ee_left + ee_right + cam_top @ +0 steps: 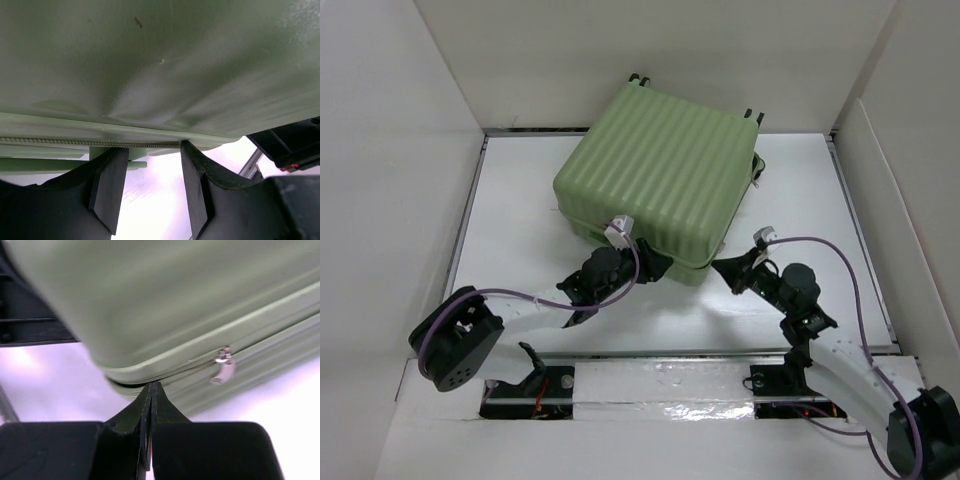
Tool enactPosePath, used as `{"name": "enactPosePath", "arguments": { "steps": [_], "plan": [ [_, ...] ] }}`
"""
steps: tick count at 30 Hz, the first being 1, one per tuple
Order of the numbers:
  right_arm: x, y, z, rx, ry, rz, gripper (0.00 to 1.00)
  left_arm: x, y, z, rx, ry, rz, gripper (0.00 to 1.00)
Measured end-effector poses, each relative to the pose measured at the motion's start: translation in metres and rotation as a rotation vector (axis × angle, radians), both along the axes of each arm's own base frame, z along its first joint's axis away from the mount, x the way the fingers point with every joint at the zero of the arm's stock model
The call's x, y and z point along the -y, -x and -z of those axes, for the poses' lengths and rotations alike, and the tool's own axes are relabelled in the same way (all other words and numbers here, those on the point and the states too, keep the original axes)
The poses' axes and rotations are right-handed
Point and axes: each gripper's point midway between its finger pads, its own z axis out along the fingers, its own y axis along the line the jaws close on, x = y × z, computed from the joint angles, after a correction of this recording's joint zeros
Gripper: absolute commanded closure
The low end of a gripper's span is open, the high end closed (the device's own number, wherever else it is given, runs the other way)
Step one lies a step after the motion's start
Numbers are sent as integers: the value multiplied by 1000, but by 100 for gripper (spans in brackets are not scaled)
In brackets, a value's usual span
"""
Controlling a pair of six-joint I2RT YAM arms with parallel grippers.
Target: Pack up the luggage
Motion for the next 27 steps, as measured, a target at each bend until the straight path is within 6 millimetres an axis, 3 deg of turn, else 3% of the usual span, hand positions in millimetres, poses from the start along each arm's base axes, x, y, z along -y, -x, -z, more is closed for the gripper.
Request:
{"name": "enactPosePath", "arguments": {
  "steps": [5, 9, 10, 12, 15, 17, 19, 27],
  "plan": [
    [17, -8, 2, -22, -8, 108, 67, 2, 0, 1, -1, -3, 6, 58],
    [44, -28, 24, -88, 20, 180, 59, 1, 1, 0, -1, -7, 2, 58],
    [48, -30, 29, -105, 20, 179, 51, 0, 1, -2, 2, -5, -2, 58],
    [52, -35, 36, -127, 11, 160, 45, -3, 1, -7, 13, 2, -14, 58],
    [40, -33, 40, -133, -2, 59, 44, -6, 2, -13, 23, 10, -22, 59],
    [30, -32, 37, -114, -13, -13, 51, -8, 3, -13, 26, 9, -23, 59],
    [23, -31, 31, -86, -17, -64, 51, -11, 3, -11, 23, 3, -29, 59],
    [23, -34, 25, -28, 19, -87, 50, -17, 4, 0, 8, -16, -37, 59]
  ]
}}
